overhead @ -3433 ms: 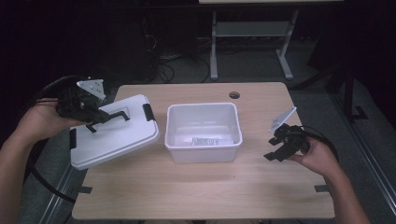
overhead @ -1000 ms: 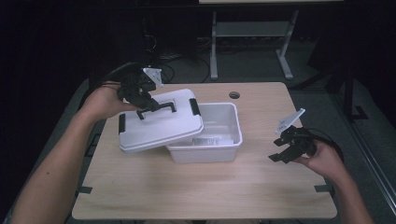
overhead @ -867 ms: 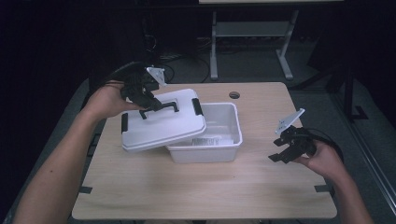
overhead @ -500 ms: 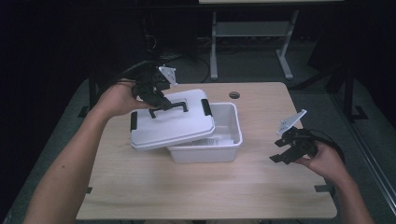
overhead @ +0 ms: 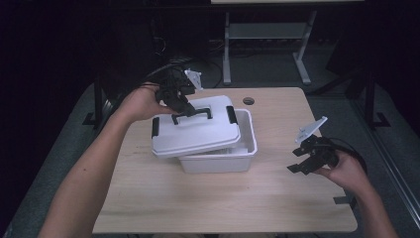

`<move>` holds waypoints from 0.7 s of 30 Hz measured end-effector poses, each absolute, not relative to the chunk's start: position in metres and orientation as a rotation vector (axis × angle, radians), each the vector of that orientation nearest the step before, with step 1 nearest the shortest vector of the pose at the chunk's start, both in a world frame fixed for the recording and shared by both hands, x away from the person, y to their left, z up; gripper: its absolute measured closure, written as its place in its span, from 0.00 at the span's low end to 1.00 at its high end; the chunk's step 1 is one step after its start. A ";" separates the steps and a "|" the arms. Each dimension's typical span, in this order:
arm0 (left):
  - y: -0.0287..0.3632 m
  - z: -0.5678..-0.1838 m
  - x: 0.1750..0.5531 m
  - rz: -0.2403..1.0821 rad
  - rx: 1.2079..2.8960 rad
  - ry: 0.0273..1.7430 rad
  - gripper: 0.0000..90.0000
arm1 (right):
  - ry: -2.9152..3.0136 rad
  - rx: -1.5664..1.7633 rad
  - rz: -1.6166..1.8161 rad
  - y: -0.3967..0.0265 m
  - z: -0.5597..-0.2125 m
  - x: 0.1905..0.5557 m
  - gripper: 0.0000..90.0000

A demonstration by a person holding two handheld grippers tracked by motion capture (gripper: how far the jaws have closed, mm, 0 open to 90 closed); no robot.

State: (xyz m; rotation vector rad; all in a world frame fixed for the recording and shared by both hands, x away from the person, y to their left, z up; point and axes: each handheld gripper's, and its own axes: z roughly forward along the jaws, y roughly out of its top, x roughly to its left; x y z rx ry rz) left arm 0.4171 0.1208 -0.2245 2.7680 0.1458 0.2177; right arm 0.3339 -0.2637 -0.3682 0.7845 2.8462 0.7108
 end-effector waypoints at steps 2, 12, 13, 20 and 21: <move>0.119 -0.225 0.418 0.212 2.768 0.144 0.94 | 2.846 0.783 0.710 -0.264 -0.368 0.334 0.38; 0.108 -0.233 0.422 0.188 2.750 0.122 0.94 | 2.847 0.783 0.709 -0.264 -0.368 0.334 0.38; 0.107 -0.234 0.423 0.189 2.748 0.125 0.94 | 2.847 0.784 0.708 -0.264 -0.368 0.334 0.38; 0.100 -0.239 0.427 0.180 2.753 0.109 0.94 | 2.849 0.786 0.706 -0.265 -0.369 0.334 0.38; 0.099 -0.240 0.428 0.177 2.752 0.113 0.94 | 2.846 0.782 0.707 -0.266 -0.369 0.334 0.38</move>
